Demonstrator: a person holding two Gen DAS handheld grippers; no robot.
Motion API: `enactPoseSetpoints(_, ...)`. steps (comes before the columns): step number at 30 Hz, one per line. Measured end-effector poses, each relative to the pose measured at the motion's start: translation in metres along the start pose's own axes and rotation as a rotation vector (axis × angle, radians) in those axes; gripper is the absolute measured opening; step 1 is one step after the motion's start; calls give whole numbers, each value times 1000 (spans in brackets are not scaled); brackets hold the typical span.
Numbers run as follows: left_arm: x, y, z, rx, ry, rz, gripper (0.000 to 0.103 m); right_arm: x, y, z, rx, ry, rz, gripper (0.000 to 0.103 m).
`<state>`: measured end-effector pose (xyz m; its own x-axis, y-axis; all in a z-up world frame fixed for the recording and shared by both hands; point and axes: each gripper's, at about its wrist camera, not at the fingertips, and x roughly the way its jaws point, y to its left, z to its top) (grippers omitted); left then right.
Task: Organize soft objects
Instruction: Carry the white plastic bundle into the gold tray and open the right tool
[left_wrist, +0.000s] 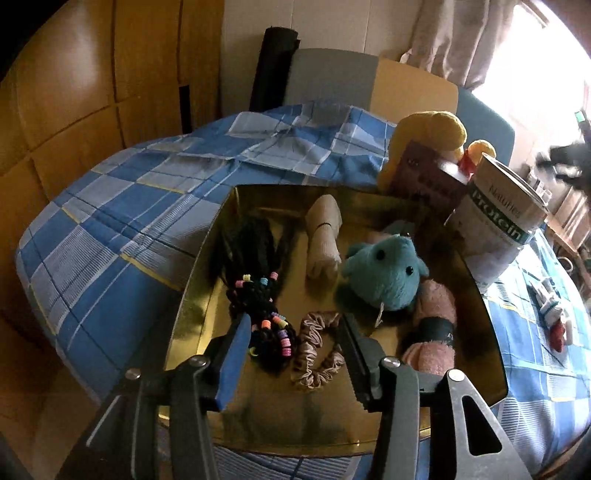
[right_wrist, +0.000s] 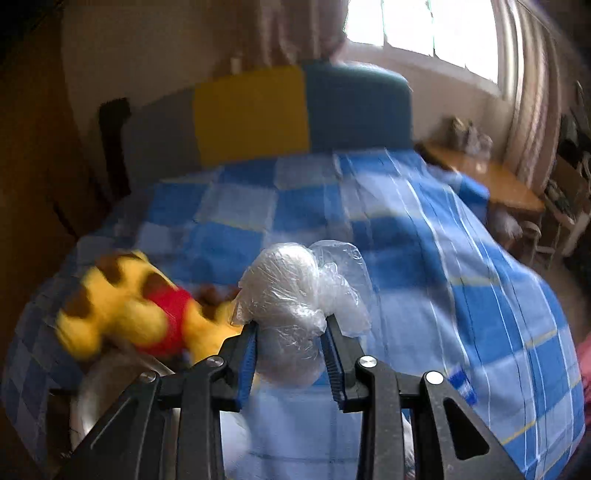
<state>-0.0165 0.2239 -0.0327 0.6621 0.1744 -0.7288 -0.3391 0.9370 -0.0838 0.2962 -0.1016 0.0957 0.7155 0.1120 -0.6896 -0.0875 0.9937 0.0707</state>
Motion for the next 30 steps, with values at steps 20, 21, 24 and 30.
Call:
enactPoseSetpoints(20,-19,29,-3,-65,-42,21,52,-21,275,-160,-551,222,630,32)
enactPoseSetpoints(21,-19,32,-4,-73,-44,25,53,-17,281,-168,-555,238,632,32)
enactPoseSetpoints(24,-21,42,-5,-92,-47,43,53,0,308,-193,-570,294,621,34)
enactPoseSetpoints(30,-20,52,-6,-113,-47,57,53,28,329,-216,-546,376,585,43)
